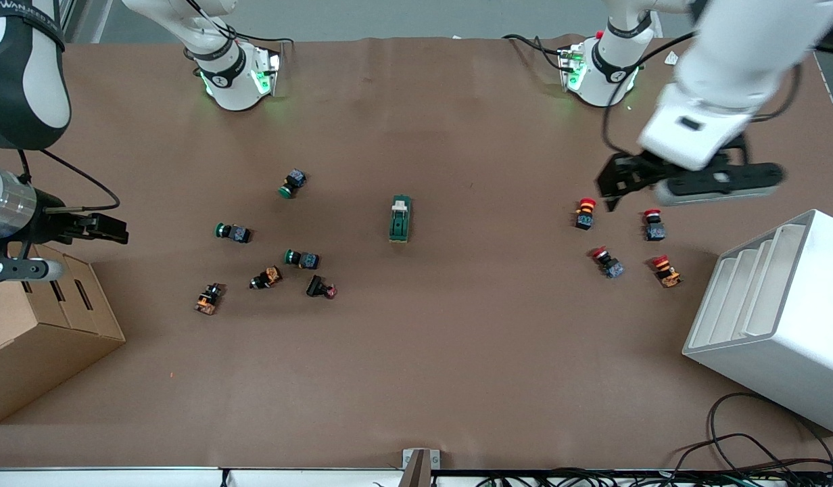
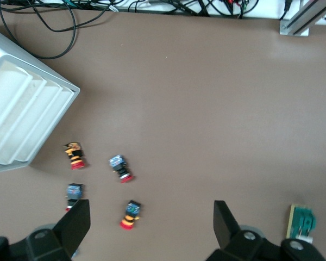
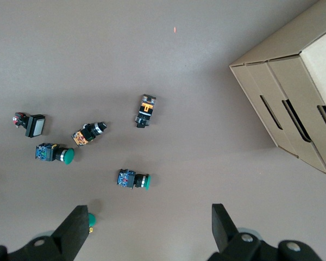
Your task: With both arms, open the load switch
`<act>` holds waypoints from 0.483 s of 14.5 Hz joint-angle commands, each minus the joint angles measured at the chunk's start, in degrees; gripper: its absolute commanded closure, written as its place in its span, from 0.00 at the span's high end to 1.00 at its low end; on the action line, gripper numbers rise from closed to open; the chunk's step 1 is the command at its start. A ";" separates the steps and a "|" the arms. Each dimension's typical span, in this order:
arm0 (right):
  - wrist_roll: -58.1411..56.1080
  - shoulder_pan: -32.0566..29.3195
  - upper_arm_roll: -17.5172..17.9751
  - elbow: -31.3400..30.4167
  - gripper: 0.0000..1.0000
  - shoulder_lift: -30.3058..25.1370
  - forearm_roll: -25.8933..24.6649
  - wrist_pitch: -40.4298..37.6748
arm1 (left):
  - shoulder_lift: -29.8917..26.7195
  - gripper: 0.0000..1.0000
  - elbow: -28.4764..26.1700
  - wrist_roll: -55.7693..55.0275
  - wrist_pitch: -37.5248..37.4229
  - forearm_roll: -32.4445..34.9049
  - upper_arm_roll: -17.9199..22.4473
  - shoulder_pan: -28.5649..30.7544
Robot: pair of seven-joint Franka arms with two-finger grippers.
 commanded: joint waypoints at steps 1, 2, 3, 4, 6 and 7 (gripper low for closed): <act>-0.67 -1.50 1.10 -0.54 1.00 -1.39 -0.62 -0.26 | -2.19 1.00 -0.99 10.04 -3.08 -2.61 3.63 1.40; -0.85 -1.58 1.10 -0.28 1.00 -1.39 -0.53 -0.52 | -2.63 1.00 -0.99 11.98 -4.74 -3.74 4.60 1.57; -0.94 -2.19 1.18 -0.01 1.00 -1.30 -0.27 -1.22 | -3.07 1.00 -1.08 13.66 -5.81 -5.84 5.48 3.14; -1.02 -2.29 1.27 1.12 1.00 -1.21 -0.26 -1.40 | -3.34 1.00 -1.43 15.41 -7.21 -7.26 5.66 4.11; -0.94 -1.85 1.27 2.71 1.00 -1.13 -0.35 -1.58 | -5.09 1.00 -3.79 16.13 -7.66 -7.36 5.93 4.39; -0.85 -1.85 1.36 3.15 1.00 -1.13 -0.44 -1.93 | -5.36 1.00 -4.06 16.31 -7.75 -7.36 5.93 5.26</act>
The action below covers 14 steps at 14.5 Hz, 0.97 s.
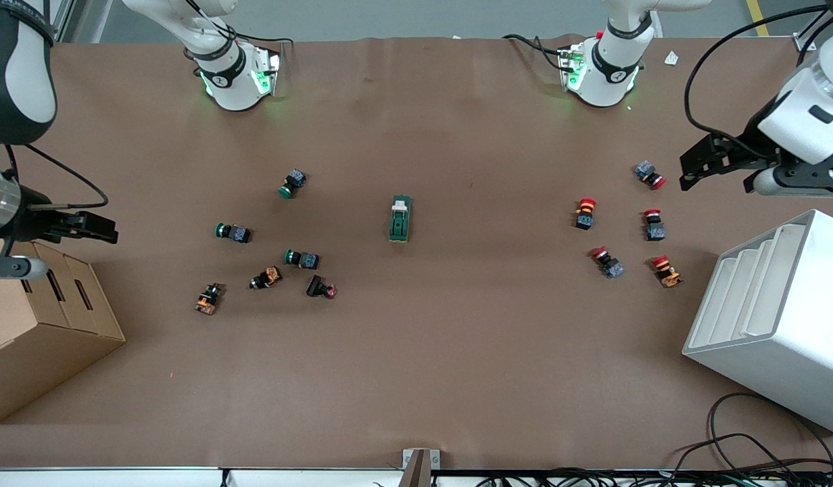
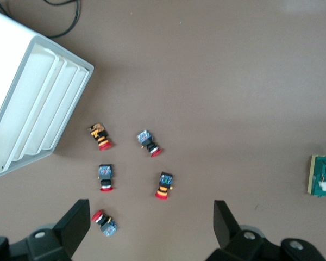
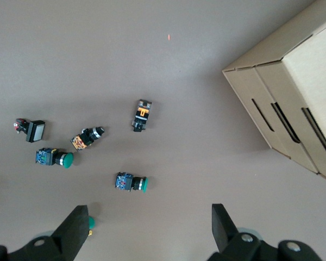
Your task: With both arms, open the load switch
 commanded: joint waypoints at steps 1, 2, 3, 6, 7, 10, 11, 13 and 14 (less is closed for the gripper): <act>-0.73 -1.10 1.32 1.40 1.00 -1.02 -0.44 -2.14 | -3.85 1.00 -4.11 1.92 -0.34 -1.04 -0.07 1.45; -0.73 -1.27 1.32 1.75 1.00 -1.02 -0.27 -2.67 | -5.09 1.00 -5.86 2.36 0.19 -0.96 -0.08 1.55; -0.81 -1.54 1.50 1.93 1.00 -0.67 -0.09 -2.94 | -6.40 1.00 -7.35 2.45 0.28 -1.04 -0.08 1.55; -0.73 -1.01 1.59 1.75 1.00 -0.75 0.43 -5.12 | -9.22 1.00 -10.43 2.54 0.45 -0.26 -0.60 1.81; -0.73 -1.01 1.59 1.76 1.00 -0.75 0.52 -5.92 | -10.19 1.00 -11.66 2.63 1.33 -0.17 -0.69 1.81; -0.64 -1.45 1.33 1.58 1.00 -1.19 2.19 -7.50 | -12.56 1.00 -15.71 2.63 4.58 0.97 -0.78 1.90; -0.73 -1.54 1.24 1.84 1.00 -1.19 2.37 -8.12 | -12.48 1.00 -15.63 2.63 4.59 1.67 -0.87 1.81; -0.20 -1.28 1.15 1.93 1.00 -1.19 2.02 -8.13 | -12.04 1.00 -15.46 2.45 4.50 2.03 -1.13 1.81; -0.11 -1.10 1.24 1.93 1.00 -1.19 2.02 -8.13 | -11.95 1.00 -15.46 2.28 4.50 2.03 -1.30 1.81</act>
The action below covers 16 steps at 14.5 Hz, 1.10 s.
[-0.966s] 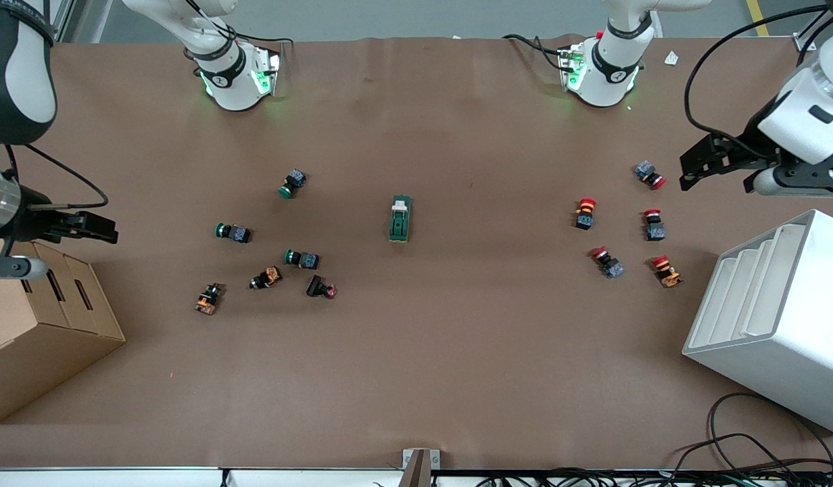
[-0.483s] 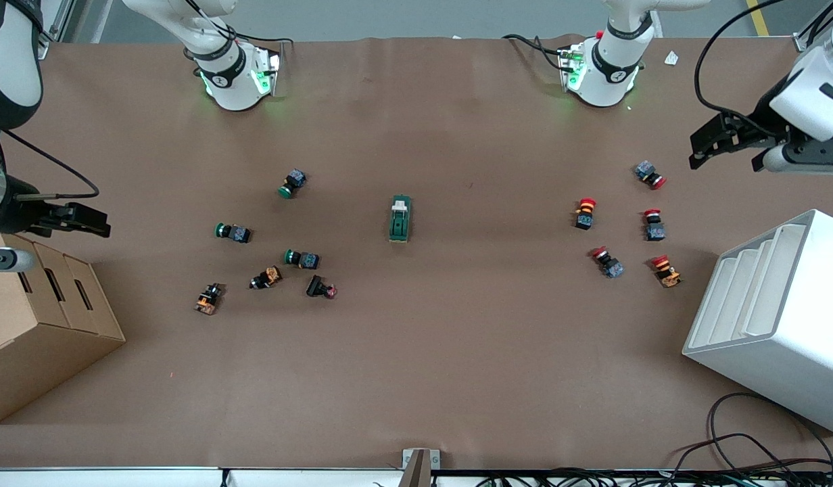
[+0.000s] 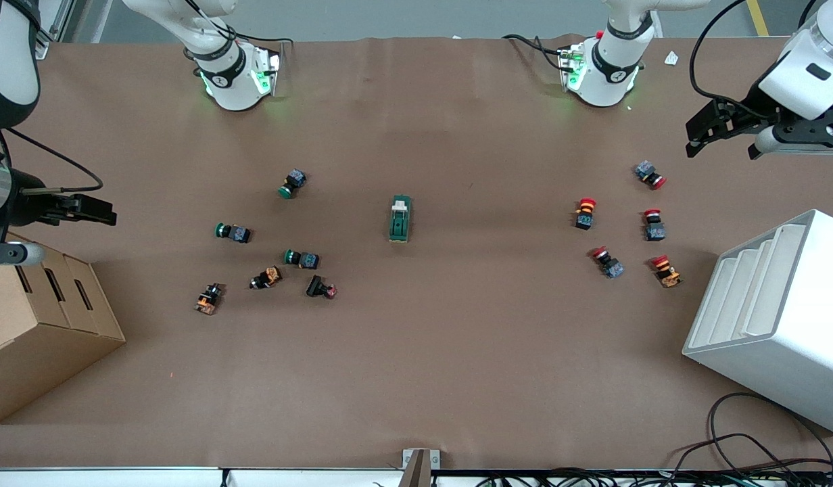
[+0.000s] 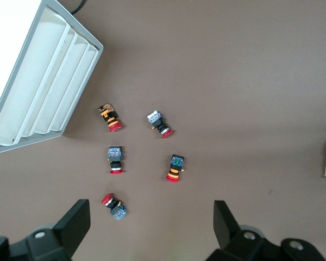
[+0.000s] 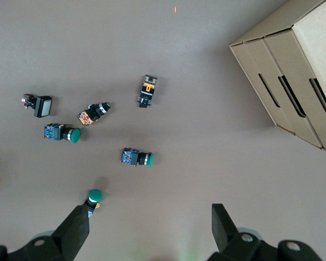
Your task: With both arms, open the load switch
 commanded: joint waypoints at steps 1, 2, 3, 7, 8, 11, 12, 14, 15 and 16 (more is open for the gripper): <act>-0.07 -0.91 0.59 -0.37 1.00 -1.42 1.12 -0.80 | -1.18 1.00 -1.35 0.75 0.70 1.10 -1.50 0.67; -0.42 -1.09 0.50 -0.37 1.00 -1.60 1.21 -1.06 | -1.35 1.00 -1.44 0.75 0.43 1.19 -1.94 0.76; -0.77 -1.01 0.50 -0.46 1.00 -2.47 1.21 -1.41 | -1.44 1.00 -1.44 0.93 0.43 1.36 -1.95 0.67; -0.77 -0.48 0.50 -5.80 1.00 -7.21 0.95 -0.89 | -1.44 1.00 -1.44 1.19 0.60 1.89 -1.95 0.67; -0.77 -0.48 0.50 -6.69 1.00 -8.44 0.77 0.07 | -1.35 1.00 -1.35 1.19 0.60 1.89 -2.04 0.67; -0.77 -0.39 0.50 -7.05 1.00 -10.73 0.60 -0.01 | -0.91 1.00 -0.57 1.46 0.52 1.80 -1.95 0.67; -0.77 -0.39 0.50 -7.84 1.00 -11.52 0.60 -0.01 | -0.48 1.00 -0.21 1.46 0.43 1.80 -1.86 0.67; -0.77 -0.48 0.42 -9.94 1.00 -13.45 0.60 0.60 | 0.31 1.00 0.84 1.46 0.43 1.80 -1.86 0.76; -0.77 -0.48 0.24 -10.21 1.00 -13.81 0.60 0.87 | 0.67 1.00 1.37 1.28 0.43 1.80 -1.86 0.76; -0.77 -0.39 -0.11 -10.22 1.00 -13.90 0.68 0.78 | 0.93 1.00 1.81 1.19 0.34 1.80 -1.86 0.76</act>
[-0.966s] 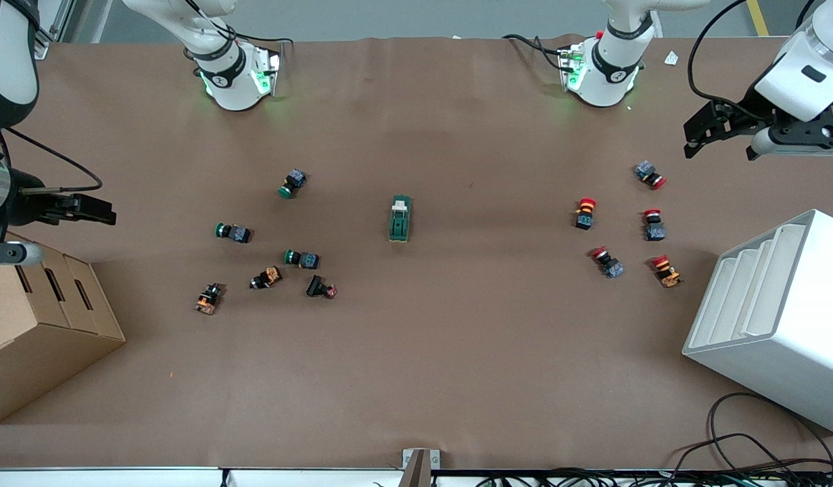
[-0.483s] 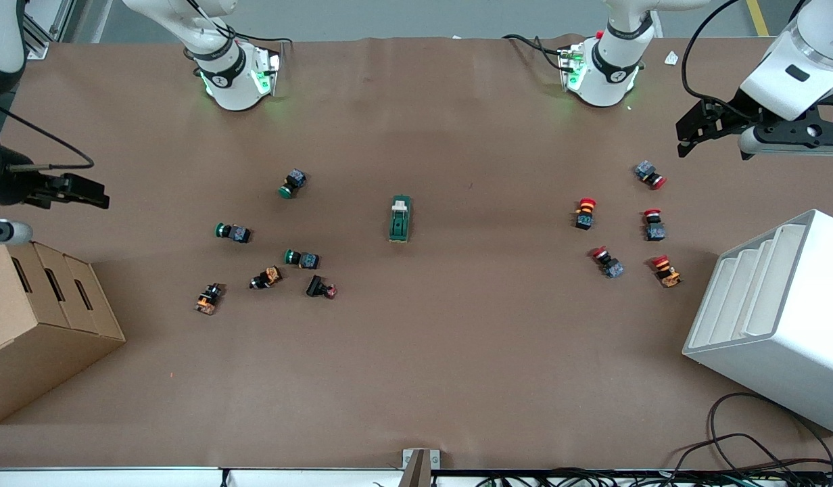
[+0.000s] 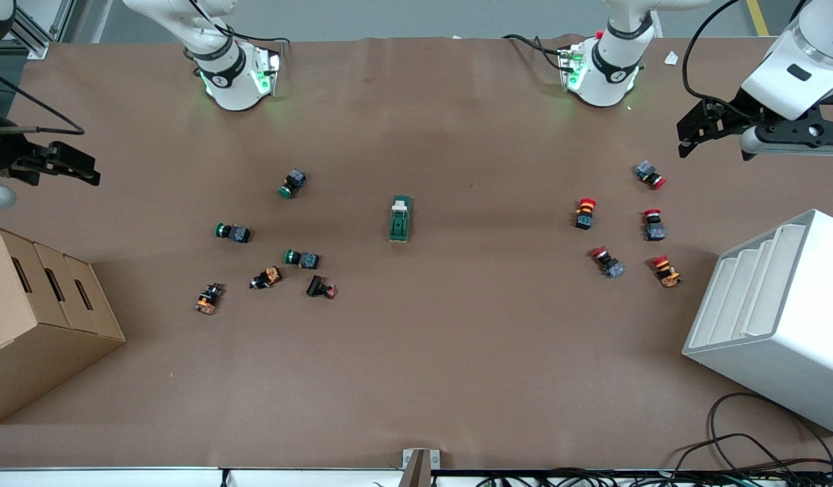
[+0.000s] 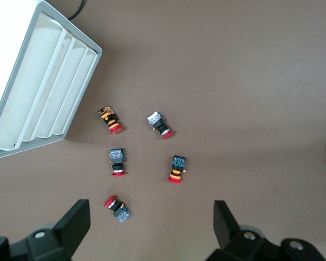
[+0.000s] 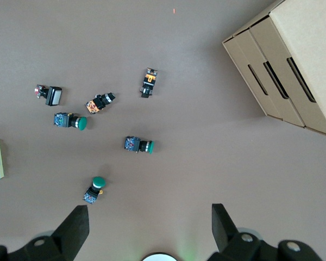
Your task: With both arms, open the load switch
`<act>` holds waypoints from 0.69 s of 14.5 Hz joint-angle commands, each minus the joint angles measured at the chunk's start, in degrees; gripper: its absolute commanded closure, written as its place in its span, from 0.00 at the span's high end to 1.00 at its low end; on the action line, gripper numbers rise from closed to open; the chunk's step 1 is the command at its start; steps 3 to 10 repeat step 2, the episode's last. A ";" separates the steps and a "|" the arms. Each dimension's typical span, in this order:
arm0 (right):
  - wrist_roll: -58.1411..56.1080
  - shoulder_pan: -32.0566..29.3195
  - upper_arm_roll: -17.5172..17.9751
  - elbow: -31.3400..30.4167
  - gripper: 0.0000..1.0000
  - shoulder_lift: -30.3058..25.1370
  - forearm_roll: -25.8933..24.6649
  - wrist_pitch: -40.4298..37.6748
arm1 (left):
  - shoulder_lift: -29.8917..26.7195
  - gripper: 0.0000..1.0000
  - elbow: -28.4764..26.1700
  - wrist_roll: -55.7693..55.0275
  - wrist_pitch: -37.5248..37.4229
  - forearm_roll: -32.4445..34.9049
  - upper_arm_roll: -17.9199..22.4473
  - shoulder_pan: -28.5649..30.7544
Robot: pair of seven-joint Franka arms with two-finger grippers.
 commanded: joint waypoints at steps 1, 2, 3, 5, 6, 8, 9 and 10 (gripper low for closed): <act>-0.59 -0.29 -0.66 -3.46 1.00 -2.87 0.57 1.40 | 1.10 1.00 1.78 0.99 -0.19 0.76 -0.42 0.68; -0.67 0.67 -1.79 -3.46 1.00 -3.05 0.83 1.32 | 1.10 1.00 1.78 1.08 -0.37 0.76 -0.42 0.68; -0.67 0.67 -1.79 -3.46 1.00 -3.05 0.83 1.32 | 1.10 1.00 1.78 1.08 -0.37 0.76 -0.42 0.68; -0.67 0.67 -1.79 -3.46 1.00 -3.05 0.83 1.32 | 1.10 1.00 1.78 1.08 -0.37 0.76 -0.42 0.68; -0.67 0.67 -1.79 -3.46 1.00 -3.05 0.83 1.32 | 1.10 1.00 1.78 1.08 -0.37 0.76 -0.42 0.68; -0.67 0.67 -1.79 -3.46 1.00 -3.05 0.83 1.32 | 1.10 1.00 1.78 1.08 -0.37 0.76 -0.42 0.68; -0.67 0.67 -1.79 -3.46 1.00 -3.05 0.83 1.32 | 1.10 1.00 1.78 1.08 -0.37 0.76 -0.42 0.68; -0.67 0.67 -1.79 -3.46 1.00 -3.05 0.83 1.32 | 1.10 1.00 1.78 1.08 -0.37 0.76 -0.42 0.68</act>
